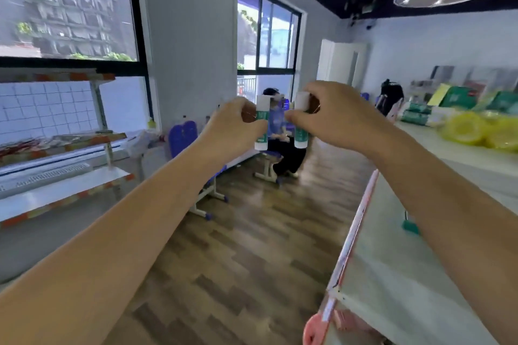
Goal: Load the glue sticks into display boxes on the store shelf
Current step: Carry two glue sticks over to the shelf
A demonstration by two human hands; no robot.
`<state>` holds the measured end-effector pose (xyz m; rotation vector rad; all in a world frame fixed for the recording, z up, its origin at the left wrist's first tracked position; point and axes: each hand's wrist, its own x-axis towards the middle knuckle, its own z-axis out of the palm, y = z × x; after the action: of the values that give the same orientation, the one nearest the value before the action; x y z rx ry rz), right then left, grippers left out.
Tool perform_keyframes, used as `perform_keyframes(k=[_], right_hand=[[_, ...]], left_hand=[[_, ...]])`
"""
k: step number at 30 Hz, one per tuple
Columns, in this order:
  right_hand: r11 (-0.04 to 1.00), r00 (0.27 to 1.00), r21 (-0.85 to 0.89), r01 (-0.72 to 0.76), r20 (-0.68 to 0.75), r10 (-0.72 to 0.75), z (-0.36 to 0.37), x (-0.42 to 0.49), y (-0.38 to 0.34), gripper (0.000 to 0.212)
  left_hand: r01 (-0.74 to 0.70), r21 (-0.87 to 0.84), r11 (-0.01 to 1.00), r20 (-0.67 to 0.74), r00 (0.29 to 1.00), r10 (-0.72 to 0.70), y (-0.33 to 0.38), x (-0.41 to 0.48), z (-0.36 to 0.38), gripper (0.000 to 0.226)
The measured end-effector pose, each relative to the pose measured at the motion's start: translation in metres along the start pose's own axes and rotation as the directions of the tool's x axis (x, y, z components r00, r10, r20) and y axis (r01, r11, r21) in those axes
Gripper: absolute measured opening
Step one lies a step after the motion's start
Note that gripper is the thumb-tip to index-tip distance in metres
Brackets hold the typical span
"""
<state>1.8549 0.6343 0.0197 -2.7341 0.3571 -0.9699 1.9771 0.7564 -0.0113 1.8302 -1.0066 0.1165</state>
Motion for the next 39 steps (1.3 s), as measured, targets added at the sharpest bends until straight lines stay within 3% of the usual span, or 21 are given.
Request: perform_keyframes(k=[10, 19, 21, 26, 33, 39], right_hand=[[0.926, 0.955, -0.242, -0.291, -0.131, 0.266, -0.019, 0.083, 0.080, 0.032], [0.724, 0.840, -0.425, -0.543, -0.267, 0.473, -0.037, 0.101, 0.129, 0.029], [0.633, 0.802, -0.497, -0.594, -0.294, 0.521, -0.040, 0.108, 0.137, 0.032], [0.401, 0.692, -0.601, -0.692, -0.394, 0.604, -0.038, 0.126, 0.152, 0.035], [0.126, 0.445, -0.481, -0.867, -0.636, 0.630, -0.024, 0.153, 0.179, 0.038], [-0.002, 0.314, -0.390, -0.921, -0.746, 0.587, -0.008, 0.166, 0.183, 0.039]], left_hand=[[-0.167, -0.279, 0.946, 0.193, 0.955, 0.225, -0.005, 0.161, 0.089, 0.018], [-0.256, -0.574, 0.778, 0.330, 0.797, 0.506, 0.024, 0.249, 0.185, 0.010], [-0.242, -0.640, 0.729, 0.338, 0.764, 0.550, 0.027, 0.268, 0.204, 0.006], [-0.274, -0.728, 0.629, 0.359, 0.629, 0.689, 0.031, 0.312, 0.242, 0.026], [-0.224, -0.826, 0.518, 0.399, 0.418, 0.816, 0.024, 0.365, 0.278, 0.020], [-0.161, -0.891, 0.425, 0.369, 0.289, 0.883, 0.029, 0.383, 0.311, 0.020]])
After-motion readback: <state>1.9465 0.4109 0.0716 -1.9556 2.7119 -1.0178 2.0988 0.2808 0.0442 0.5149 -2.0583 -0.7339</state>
